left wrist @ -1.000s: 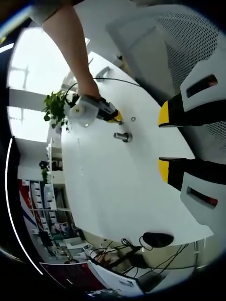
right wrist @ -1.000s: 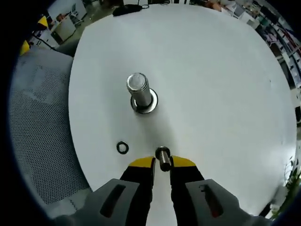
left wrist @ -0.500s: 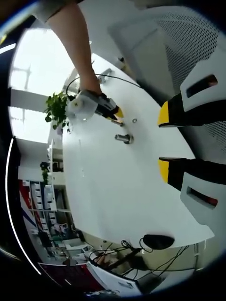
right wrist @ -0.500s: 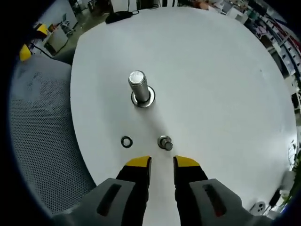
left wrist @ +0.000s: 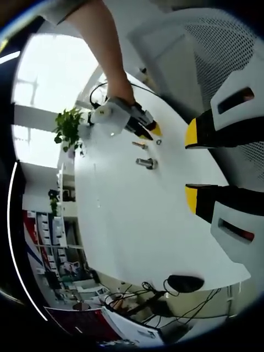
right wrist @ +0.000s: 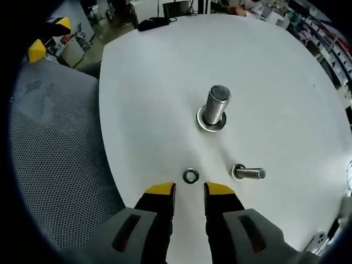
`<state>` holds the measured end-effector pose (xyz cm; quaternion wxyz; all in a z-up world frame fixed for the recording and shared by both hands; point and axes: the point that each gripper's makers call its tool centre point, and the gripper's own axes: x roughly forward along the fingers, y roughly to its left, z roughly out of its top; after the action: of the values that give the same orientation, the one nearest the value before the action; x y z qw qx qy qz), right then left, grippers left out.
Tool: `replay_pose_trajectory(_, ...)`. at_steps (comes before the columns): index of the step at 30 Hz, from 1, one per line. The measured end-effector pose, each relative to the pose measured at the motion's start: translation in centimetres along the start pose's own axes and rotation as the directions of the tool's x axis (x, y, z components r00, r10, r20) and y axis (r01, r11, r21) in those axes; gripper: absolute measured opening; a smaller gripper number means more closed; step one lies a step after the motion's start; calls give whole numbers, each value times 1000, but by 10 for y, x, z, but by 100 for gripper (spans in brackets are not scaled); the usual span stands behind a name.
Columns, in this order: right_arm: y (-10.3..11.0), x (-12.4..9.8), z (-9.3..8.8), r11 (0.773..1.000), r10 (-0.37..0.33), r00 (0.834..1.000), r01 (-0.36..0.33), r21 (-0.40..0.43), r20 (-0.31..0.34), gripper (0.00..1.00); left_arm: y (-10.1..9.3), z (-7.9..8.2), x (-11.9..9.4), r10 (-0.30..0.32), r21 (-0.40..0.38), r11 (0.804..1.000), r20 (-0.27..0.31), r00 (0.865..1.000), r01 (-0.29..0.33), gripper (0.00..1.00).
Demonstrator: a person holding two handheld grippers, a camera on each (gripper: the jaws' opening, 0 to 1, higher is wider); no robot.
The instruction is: Place the washer onto the threaded stud by aligning its center hole with the stud, sliding it down to the base, and recovering from edge contact or off-axis alignment until the washer reaches the visible bottom stop.
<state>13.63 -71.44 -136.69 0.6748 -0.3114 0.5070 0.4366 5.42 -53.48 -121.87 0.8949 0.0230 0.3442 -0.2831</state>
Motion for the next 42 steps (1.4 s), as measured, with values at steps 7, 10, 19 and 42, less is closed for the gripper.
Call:
replay_pose_trajectory(7, 0, 6, 0, 1000, -2, 1000, 1, -12, -16, 23, 0, 0, 0, 0, 0, 1000, 2, 1000, 0, 23)
replay_pose_trajectory(10, -1, 7, 0, 999, -18, 1000, 17, -31, -22, 21, 0, 0, 0, 3, -2, 1000, 3, 1000, -3, 23)
replay_pose_trajectory(19, -1, 7, 2, 996, -11, 1000, 10, -86, -8, 20, -2, 3, 0, -11, -6, 1000, 17, 1000, 11, 24)
replay_pose_trajectory(42, 4, 9, 8, 978, -86, 966, 35, -206, -244, 14, -4, 4, 0, -25, -5, 1000, 20, 1000, 25, 23)
